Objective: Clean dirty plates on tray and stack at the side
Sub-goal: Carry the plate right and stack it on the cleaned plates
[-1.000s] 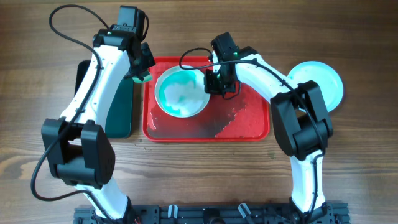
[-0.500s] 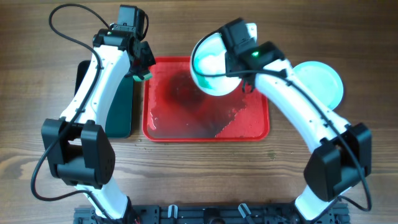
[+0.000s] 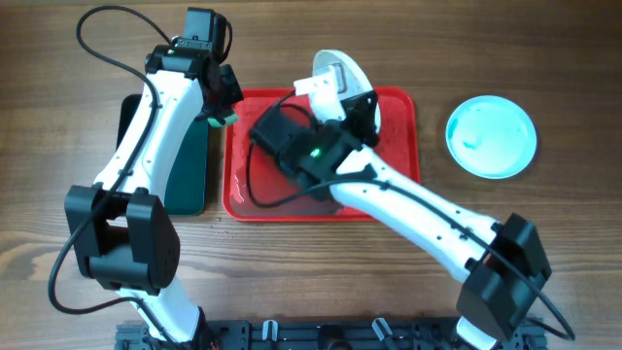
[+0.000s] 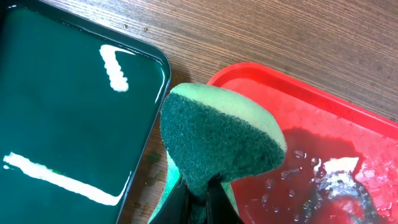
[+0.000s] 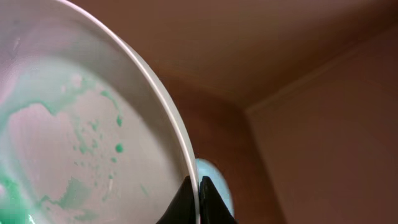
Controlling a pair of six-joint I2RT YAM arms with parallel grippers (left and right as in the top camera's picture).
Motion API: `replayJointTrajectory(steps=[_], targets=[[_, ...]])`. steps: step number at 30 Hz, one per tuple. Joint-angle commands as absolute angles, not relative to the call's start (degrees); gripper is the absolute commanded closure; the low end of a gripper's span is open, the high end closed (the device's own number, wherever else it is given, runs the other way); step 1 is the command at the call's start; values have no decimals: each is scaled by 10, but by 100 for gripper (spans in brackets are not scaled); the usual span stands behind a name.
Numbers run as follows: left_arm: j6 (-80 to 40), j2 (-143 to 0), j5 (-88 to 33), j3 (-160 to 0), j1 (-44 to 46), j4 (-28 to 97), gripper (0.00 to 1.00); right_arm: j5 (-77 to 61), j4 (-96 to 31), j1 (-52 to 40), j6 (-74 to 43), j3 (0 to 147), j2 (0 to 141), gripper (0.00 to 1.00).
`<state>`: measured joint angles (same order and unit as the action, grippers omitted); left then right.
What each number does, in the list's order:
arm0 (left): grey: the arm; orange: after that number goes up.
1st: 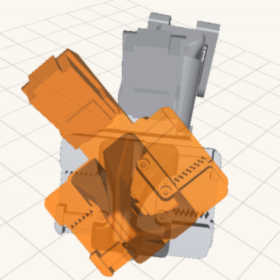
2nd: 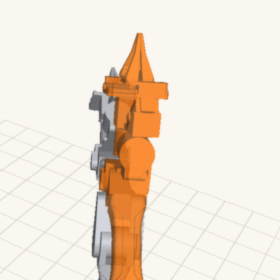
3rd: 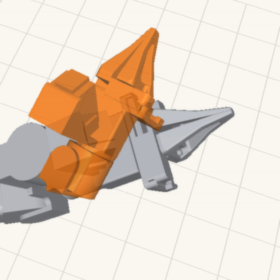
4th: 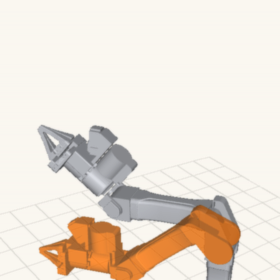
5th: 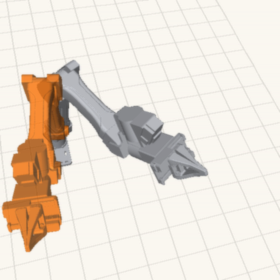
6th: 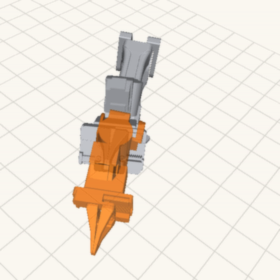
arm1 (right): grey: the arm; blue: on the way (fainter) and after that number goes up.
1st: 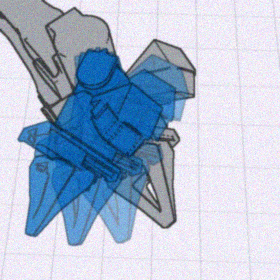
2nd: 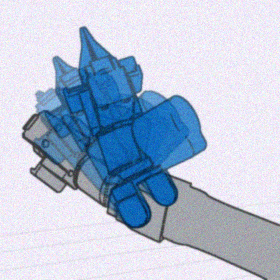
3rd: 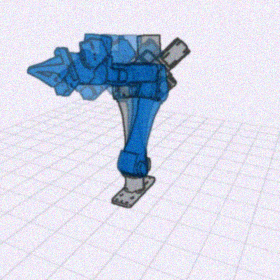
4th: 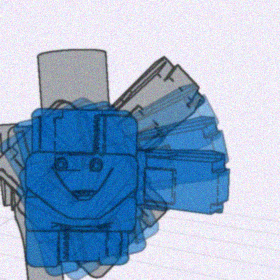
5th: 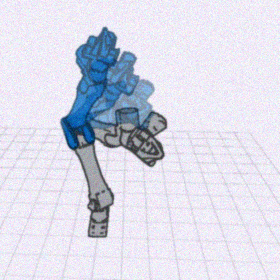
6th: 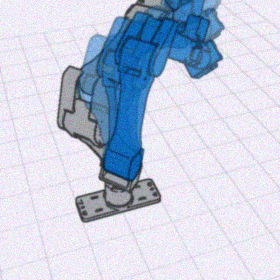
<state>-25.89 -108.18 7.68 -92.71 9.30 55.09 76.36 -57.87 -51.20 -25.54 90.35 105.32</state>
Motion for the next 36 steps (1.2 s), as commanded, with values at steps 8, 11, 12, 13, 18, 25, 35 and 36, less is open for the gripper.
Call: replayJointTrajectory(steps=[8, 11, 12, 13, 18, 25, 35, 36], targets=[[-266, -1089, 84, -928, 91, 549, 96, 872, -579, -536, -272, 907, 1049, 96], [-266, -1089, 84, -928, 91, 549, 96, 863, -578, -535, -276, 907, 1049, 96], [-266, -1089, 84, -928, 91, 549, 96, 841, -577, -533, -277, 907, 1049, 96], [-266, -1089, 84, -928, 91, 549, 96, 811, -577, -530, -276, 907, 1049, 95], [-266, -1089, 84, -928, 91, 549, 96, 518, -579, -465, -241, 907, 1049, 96], [-266, -1089, 84, -928, 91, 549, 96, 60, -531, -318, -132, 907, 1048, 96], [-266, -1089, 84, -928, 91, 549, 96, -168, -574, -61, -89, 907, 1018, 96], [-266, -1089, 84, -928, 91, 549, 96, -168, -584, -34, -90, 906, 1015, 96]])
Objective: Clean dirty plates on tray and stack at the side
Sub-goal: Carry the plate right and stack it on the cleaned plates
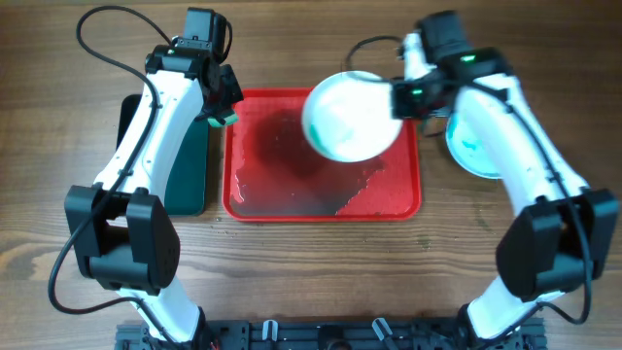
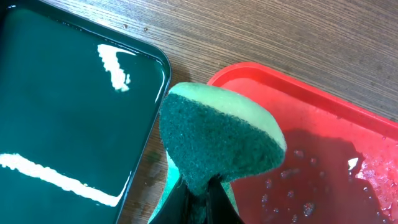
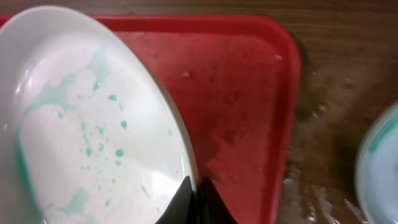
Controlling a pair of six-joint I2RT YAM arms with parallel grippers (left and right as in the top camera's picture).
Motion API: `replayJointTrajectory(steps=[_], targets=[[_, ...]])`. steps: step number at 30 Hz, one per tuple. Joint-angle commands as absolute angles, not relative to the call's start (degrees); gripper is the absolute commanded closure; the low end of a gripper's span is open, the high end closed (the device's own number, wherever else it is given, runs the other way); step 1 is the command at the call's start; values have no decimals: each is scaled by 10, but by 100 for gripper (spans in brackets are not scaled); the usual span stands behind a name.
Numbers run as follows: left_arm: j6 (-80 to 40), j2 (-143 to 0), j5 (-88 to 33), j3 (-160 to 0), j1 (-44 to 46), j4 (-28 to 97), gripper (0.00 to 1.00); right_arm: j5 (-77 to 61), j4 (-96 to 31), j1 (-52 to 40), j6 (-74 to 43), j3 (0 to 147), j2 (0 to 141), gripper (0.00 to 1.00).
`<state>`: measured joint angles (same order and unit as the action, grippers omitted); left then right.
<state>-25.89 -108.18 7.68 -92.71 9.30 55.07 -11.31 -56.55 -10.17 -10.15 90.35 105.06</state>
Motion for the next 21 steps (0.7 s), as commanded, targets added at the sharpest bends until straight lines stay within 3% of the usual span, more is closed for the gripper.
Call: replayJointTrajectory(steps=[1, 5, 9, 14, 21], targets=[[-266, -1089, 84, -928, 91, 549, 96, -168, -592, -13, -90, 905, 1012, 96], [-266, -1089, 84, -928, 91, 549, 96, -130, -609, 88, -106, 895, 1004, 96], [-266, -1089, 84, -928, 91, 549, 96, 15, -596, 167, -187, 868, 1004, 96], [-266, -1089, 84, -928, 91, 550, 96, 95, -542, 196, -249, 790, 1004, 96], [-266, -1089, 84, -928, 91, 549, 96, 99, -459, 216, -258, 700, 1008, 96]])
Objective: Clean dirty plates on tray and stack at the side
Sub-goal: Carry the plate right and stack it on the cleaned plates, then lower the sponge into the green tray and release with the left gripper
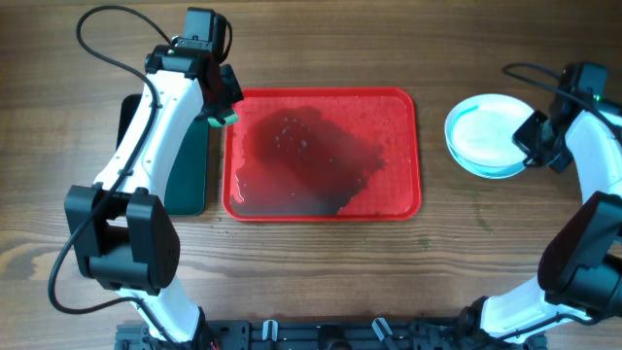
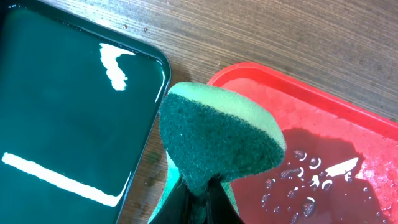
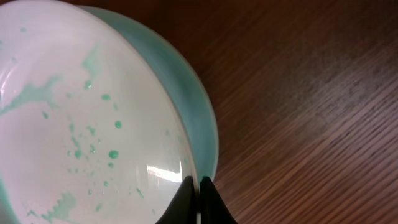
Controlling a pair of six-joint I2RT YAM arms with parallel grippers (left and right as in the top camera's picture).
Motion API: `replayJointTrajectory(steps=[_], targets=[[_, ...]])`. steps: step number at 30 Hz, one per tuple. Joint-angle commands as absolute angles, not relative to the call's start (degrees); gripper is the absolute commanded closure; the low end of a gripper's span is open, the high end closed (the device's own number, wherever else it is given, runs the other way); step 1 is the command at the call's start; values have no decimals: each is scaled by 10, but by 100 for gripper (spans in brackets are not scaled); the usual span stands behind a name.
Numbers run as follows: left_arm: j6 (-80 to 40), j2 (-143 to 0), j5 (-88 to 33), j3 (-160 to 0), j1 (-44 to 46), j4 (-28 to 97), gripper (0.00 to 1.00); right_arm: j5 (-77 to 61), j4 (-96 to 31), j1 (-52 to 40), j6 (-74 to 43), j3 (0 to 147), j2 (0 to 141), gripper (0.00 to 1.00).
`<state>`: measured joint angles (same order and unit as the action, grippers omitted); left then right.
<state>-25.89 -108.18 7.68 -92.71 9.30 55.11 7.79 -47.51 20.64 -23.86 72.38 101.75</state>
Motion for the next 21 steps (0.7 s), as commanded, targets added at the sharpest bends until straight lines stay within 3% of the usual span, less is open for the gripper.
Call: replayJointTrajectory(steps=[1, 3, 5, 13, 17, 21], targets=[[-266, -1089, 85, -928, 91, 549, 96, 99, -459, 216, -259, 698, 1008, 89], [-257, -1088, 84, -928, 91, 549, 96, 98, -458, 216, -258, 699, 1007, 65], [-238, -1082, 85, -931, 90, 558, 96, 79, -462, 216, -250, 706, 1007, 51], [-167, -1032, 86, -931, 13, 644, 96, -132, -498, 147, -133, 788, 976, 48], [-74, -1041, 86, -914, -40, 659, 96, -134, -486, 42, -121, 787, 975, 46], [-47, -1050, 84, -868, -70, 606, 96, -95, -463, -43, -122, 787, 975, 34]])
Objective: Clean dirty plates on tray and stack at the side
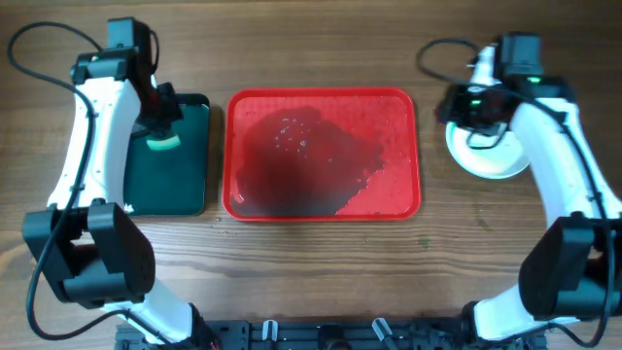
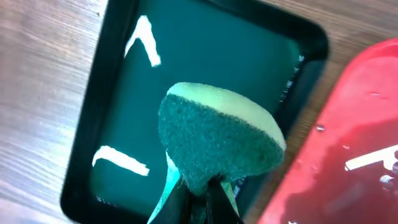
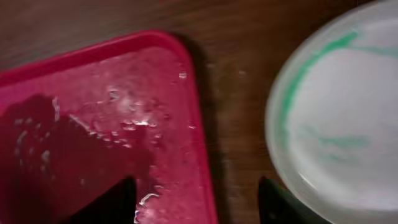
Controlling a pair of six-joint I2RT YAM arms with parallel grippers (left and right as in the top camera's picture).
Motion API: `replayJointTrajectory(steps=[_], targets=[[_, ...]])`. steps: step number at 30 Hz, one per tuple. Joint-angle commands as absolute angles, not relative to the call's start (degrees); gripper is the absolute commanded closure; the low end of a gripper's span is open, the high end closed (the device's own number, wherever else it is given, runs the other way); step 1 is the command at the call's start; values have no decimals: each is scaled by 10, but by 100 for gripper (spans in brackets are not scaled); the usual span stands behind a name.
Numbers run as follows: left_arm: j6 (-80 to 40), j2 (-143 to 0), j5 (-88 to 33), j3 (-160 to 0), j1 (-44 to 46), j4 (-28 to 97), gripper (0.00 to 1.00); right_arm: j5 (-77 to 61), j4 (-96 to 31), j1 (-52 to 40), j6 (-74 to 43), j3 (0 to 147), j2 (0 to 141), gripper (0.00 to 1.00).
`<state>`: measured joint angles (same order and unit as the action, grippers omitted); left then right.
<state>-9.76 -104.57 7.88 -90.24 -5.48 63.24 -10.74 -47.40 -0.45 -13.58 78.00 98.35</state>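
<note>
The red tray (image 1: 394,190) in the middle holds only a film of water, with no plates on it. At the right lies the white plate (image 1: 493,161), smeared green, on top of the stack; the right wrist view has it (image 3: 348,124) beside the tray's corner (image 3: 93,112). My right gripper (image 1: 468,105) (image 3: 199,199) hangs open and empty over the gap between tray and plate. My left gripper (image 2: 199,194) is shut on the green sponge (image 2: 217,140) (image 1: 161,143) above the dark green tray (image 1: 185,185).
The dark green tray (image 2: 118,87) sits at the red tray's left, its wet floor shining. Bare wooden table (image 1: 321,253) lies in front of both trays. Black cables loop behind each arm at the back.
My right gripper has let go of the white plate, which now lies on the teal plate, and stands open further left. My left gripper has carried the sponge left, over the dark green tray.
My right gripper first held the white plate tilted over the back of the red tray, then over the tray's right part, then above the teal plate. Now the plate rests there, released. The left gripper kept the sponge between the trays, then moved it over the green one.
</note>
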Motion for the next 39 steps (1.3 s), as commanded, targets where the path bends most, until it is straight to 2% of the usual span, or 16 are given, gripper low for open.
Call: replayJointTrajectory(steps=[1, 8, 11, 14, 16, 17, 20, 25, 30, 32, 33, 39], targets=[[-47, -1050, 84, -851, -74, 586, 96, -83, -459, -58, -122, 787, 975, 33], [-47, -1051, 84, -740, -75, 457, 96, -77, -457, -90, -122, 787, 975, 33], [-47, -1051, 84, -703, -75, 418, 90, -77, -464, -90, -122, 787, 975, 34], [-48, -1051, 84, -688, -75, 404, 67, -77, -474, -90, -121, 787, 975, 35], [-48, -1051, 84, -688, -75, 403, 28, -77, -474, -90, -120, 787, 975, 34], [-48, -1051, 84, -690, -75, 402, 17, -77, -473, -90, -121, 787, 975, 34], [-55, -1040, 85, -719, -75, 423, 1, -80, -475, -90, -121, 787, 975, 34], [-69, -954, 84, -828, -70, 501, 0, -79, -482, -90, -122, 791, 953, 34], [-69, -855, 84, -846, -65, 501, 0, -54, -517, -90, -121, 828, 874, 29], [-69, -833, 84, -846, -65, 502, 0, -53, -536, -90, -121, 846, 833, 16], [-69, -828, 84, -846, -65, 502, 0, -53, -541, -90, -121, 851, 813, 1], [-69, -826, 84, -846, -65, 502, 0, -71, -549, -90, -123, 853, 662, 0]])
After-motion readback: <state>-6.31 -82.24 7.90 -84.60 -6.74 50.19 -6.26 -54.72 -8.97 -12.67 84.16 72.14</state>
